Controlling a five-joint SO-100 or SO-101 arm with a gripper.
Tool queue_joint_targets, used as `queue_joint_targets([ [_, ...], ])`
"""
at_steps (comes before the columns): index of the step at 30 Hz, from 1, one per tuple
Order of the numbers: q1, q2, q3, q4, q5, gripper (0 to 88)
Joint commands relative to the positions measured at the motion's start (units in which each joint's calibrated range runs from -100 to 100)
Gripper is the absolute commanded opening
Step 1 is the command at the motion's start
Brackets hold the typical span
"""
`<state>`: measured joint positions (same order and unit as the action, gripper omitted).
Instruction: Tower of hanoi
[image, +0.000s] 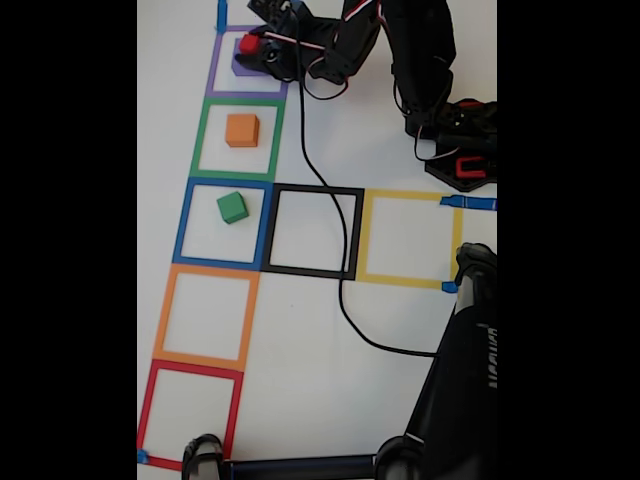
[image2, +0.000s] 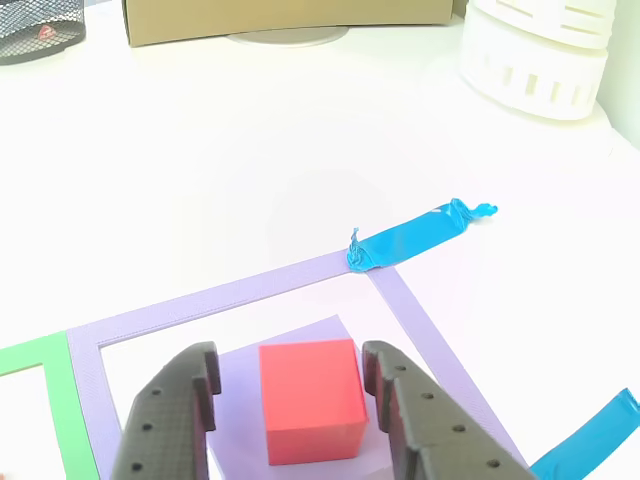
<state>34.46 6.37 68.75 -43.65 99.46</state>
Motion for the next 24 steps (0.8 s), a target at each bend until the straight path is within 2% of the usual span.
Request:
queue_joint_targets([
  [1,-0.8,-8.8,1.5,3.7,0.5,14.5],
  [8,-2.1,-26.8,2.3,21.2,0.5,8.7],
  [16,-7.3,-44.1,-13.4,62.0,0.5,2.5],
  [20,-12.4,-47.5,-26.7,84.3,0.5,0.2],
  [24,-18.5,-49.0,-39.4,101.5,0.5,0.1],
])
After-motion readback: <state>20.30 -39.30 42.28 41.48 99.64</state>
